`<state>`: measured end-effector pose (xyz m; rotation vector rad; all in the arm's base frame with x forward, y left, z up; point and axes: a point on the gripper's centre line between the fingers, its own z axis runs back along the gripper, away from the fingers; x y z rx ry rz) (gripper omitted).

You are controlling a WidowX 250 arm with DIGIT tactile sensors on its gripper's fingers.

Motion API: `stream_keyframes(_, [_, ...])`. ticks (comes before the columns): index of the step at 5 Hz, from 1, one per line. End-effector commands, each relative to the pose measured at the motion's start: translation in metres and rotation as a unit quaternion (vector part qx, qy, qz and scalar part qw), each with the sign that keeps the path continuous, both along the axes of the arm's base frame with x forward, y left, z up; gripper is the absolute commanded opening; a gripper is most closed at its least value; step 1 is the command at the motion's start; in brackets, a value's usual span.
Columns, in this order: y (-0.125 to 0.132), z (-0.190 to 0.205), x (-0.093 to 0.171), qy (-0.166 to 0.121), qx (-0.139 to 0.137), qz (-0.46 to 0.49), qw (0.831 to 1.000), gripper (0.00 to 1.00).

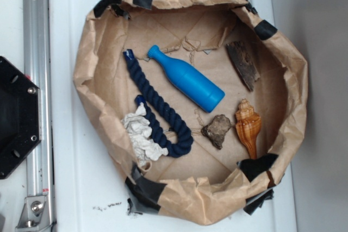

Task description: Grab the white paper.

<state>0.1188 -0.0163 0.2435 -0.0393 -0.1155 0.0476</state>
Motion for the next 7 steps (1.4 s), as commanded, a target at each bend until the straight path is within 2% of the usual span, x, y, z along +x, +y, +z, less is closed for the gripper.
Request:
stream_keyframes(1, [0.000, 0.000, 0.000, 0.000, 0.000, 0.000, 1.000, 1.00])
stream_keyframes(2, [0.001, -0.018, 0.040, 0.014, -0.031, 0.054, 0.998, 1.00])
stream_keyframes(3, [0.003, -0.033, 0.078, 0.059, -0.056, 0.125, 0.989, 1.00])
stream_keyframes(4, [0.003, -0.065, 0.101, 0.095, -0.087, 0.153, 0.980, 1.00])
stream_keyframes(5, [-0.006, -0.113, 0.101, 0.124, -0.078, 0.140, 0.979, 1.00])
stream_keyframes(7, [-0.019, -0.169, 0.092, 0.128, -0.081, 0.153, 0.976, 1.00])
